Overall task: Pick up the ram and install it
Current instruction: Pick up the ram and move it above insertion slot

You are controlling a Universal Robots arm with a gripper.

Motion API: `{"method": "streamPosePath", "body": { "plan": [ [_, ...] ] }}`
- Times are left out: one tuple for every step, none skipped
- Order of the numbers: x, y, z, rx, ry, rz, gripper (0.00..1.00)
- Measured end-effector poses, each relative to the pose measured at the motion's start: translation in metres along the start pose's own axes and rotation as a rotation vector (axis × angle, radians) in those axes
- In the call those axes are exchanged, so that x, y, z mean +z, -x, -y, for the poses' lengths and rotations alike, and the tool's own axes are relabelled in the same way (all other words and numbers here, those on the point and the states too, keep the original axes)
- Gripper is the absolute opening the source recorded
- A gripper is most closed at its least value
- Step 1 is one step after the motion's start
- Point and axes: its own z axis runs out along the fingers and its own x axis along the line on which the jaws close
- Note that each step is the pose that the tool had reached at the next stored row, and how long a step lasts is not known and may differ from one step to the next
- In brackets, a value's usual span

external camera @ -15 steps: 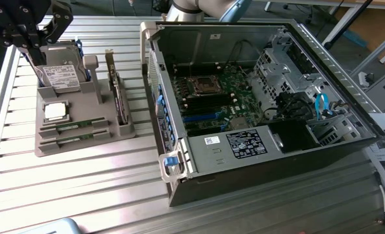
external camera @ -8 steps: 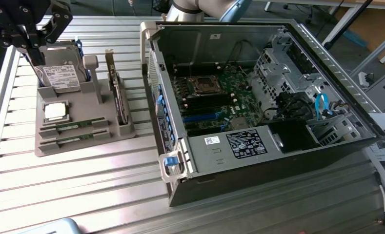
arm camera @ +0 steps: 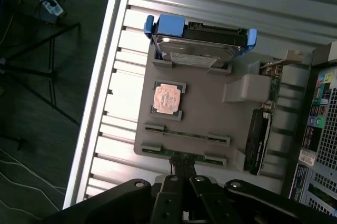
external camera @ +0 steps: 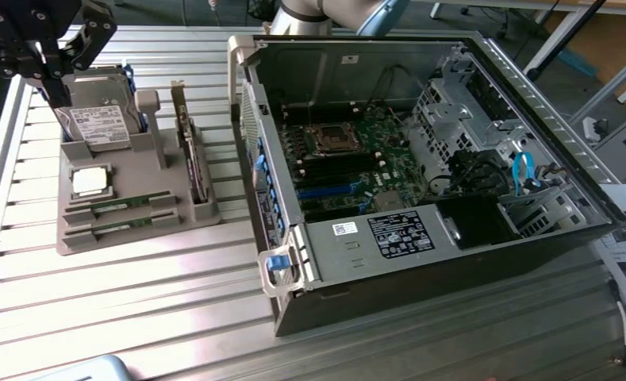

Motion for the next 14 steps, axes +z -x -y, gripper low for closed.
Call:
{"method": "streamPosePath", "body": {
  "plan": [
    [0.0000,0.0000,0.0000,-0.005,-0.0001,-0.0012,0.11],
    [0.0000,0.0000,0.0000,-0.011,-0.0001,-0.0026,0.11],
    [0.0000,0.0000,0.0000,-0.017,-0.0002,-0.0041,0.11],
    [0.0000,0.0000,0.0000,-0.023,-0.0003,-0.0055,0.11],
    [0.0000,0.0000,0.0000,-0.029,-0.0003,-0.0071,0.11],
    [0.0000,0.0000,0.0000,-0.036,-0.0004,-0.0086,0.11],
    [0.0000,0.0000,0.0000,-0.041,-0.0004,-0.0100,0.11],
    [0.0000,0.0000,0.0000,-0.047,-0.0005,-0.0113,0.11],
    [0.0000,0.0000,0.0000,-0.054,-0.0006,-0.0131,0.11],
    [0.0000,0.0000,0.0000,-0.060,-0.0007,-0.0146,0.11],
    [0.0000,0.0000,0.0000,-0.066,-0.0008,-0.0159,0.11],
    [0.0000,0.0000,0.0000,-0.073,-0.0008,-0.0174,0.11],
    [0.0000,0.0000,0.0000,-0.079,-0.0009,-0.0188,0.11],
    [0.0000,0.0000,0.0000,-0.086,-0.0010,-0.0207,0.11]
  ]
}}
